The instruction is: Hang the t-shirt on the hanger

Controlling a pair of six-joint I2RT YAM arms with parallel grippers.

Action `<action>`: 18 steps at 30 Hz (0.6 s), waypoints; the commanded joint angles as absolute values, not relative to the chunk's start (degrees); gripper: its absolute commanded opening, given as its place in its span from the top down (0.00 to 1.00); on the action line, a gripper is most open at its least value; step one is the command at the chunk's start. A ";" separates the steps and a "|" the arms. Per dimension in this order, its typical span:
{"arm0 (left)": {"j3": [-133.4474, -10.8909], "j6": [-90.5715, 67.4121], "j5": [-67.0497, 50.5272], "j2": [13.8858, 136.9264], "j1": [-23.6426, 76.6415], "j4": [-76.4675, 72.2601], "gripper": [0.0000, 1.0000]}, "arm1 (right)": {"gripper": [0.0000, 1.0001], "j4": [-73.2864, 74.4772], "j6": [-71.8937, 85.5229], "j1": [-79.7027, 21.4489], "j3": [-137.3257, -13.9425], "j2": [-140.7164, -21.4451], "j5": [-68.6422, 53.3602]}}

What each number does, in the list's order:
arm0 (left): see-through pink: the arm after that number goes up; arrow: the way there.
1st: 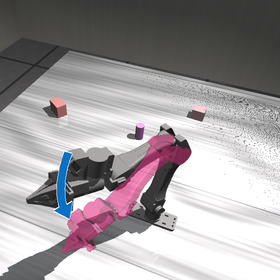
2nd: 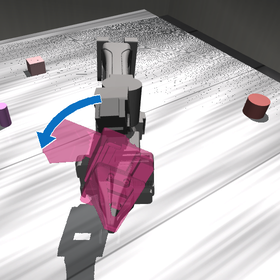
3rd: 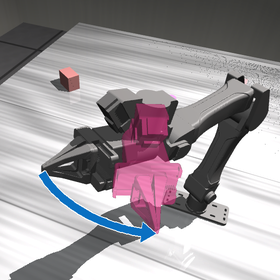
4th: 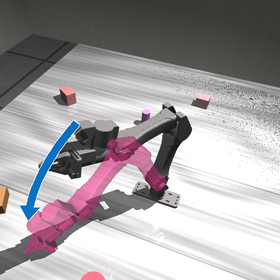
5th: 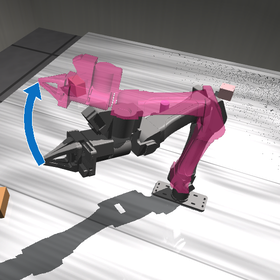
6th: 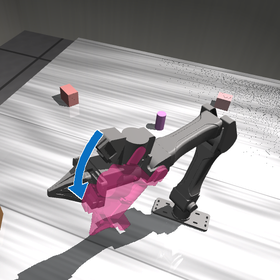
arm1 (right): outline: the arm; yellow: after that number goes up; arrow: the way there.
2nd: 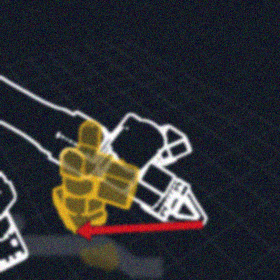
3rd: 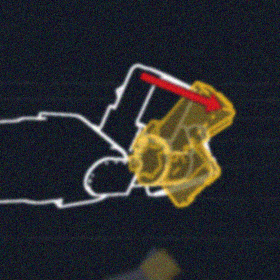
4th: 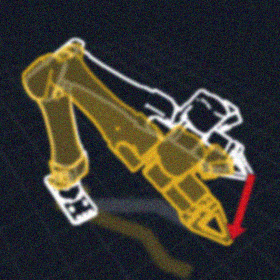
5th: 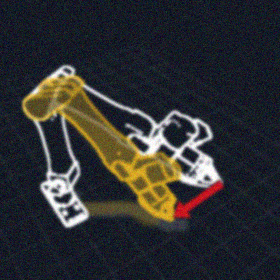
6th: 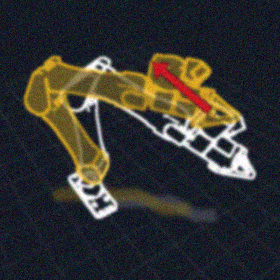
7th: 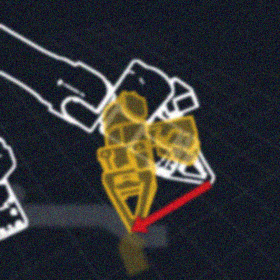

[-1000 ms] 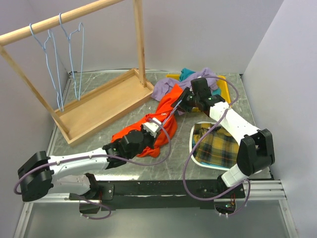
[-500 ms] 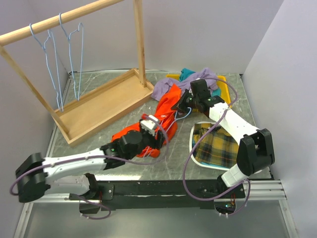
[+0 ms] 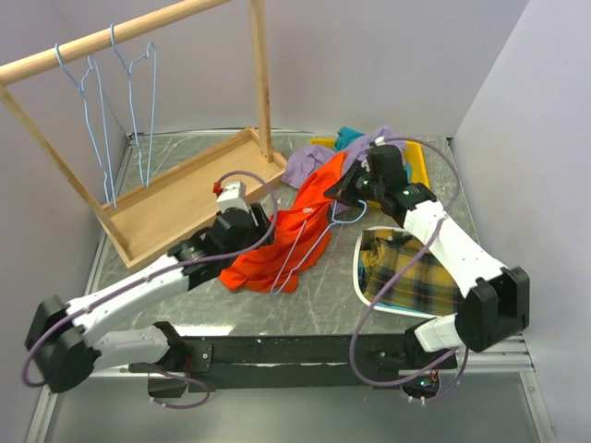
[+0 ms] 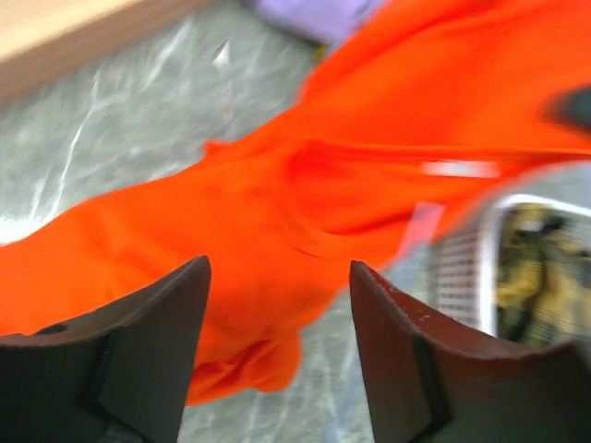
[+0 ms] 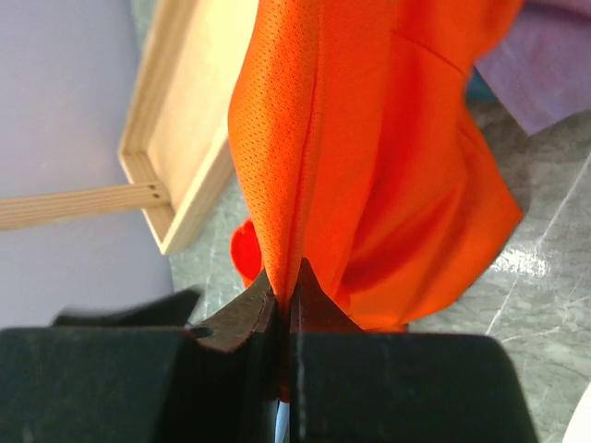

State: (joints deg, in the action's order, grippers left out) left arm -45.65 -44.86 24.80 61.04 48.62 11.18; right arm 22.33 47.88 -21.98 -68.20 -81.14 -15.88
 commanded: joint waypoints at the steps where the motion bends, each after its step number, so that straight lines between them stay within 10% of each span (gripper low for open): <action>1: -51.06 -47.02 18.29 67.66 45.36 16.96 0.38 | 1.00 21.27 46.49 -22.32 -68.82 -74.71 -13.27; 18: -53.96 -47.29 11.95 70.13 42.98 12.39 0.46 | 1.00 23.29 45.79 -23.03 -69.87 -70.93 -10.99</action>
